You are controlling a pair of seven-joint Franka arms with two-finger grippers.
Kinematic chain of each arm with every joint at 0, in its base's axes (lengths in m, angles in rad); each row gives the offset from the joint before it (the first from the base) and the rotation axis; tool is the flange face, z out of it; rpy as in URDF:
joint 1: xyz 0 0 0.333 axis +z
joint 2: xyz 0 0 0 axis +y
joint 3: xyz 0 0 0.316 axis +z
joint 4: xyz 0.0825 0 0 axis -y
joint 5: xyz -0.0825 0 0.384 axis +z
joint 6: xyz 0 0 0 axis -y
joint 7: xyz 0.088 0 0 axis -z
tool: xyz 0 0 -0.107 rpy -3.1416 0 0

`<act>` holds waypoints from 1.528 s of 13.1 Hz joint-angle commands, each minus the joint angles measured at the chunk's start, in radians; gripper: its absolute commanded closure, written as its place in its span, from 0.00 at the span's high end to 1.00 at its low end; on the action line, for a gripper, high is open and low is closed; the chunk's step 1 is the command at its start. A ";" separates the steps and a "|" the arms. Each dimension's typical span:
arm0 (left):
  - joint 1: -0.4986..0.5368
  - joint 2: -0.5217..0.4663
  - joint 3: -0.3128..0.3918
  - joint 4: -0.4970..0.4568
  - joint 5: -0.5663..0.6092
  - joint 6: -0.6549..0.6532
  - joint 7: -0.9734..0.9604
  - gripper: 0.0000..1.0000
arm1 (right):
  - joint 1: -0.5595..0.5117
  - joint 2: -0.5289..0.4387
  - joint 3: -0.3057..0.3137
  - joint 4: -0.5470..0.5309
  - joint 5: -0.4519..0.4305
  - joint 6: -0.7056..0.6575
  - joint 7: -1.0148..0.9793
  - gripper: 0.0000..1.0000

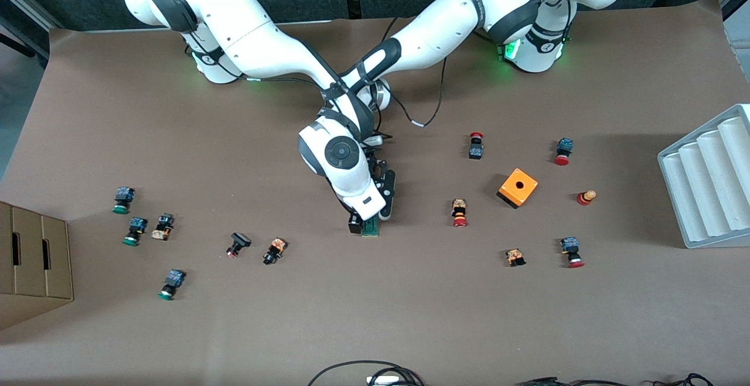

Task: Close load switch with both arms
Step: 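Grasp the white handle with the right gripper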

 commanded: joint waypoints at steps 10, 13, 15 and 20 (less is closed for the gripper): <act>-0.010 0.003 0.007 0.007 -0.002 -0.002 -0.017 0.29 | 0.029 0.013 -0.012 0.008 -0.018 0.016 0.061 1.00; -0.010 0.003 0.007 0.007 -0.002 -0.002 -0.017 0.29 | 0.029 0.013 -0.024 0.005 -0.018 0.016 0.060 1.00; -0.010 0.003 0.007 0.007 -0.003 -0.002 -0.017 0.29 | 0.030 0.016 -0.023 0.005 -0.018 0.019 0.061 1.00; -0.010 0.001 0.007 0.007 -0.003 -0.002 -0.017 0.29 | 0.030 0.017 -0.023 0.005 -0.015 0.033 0.061 1.00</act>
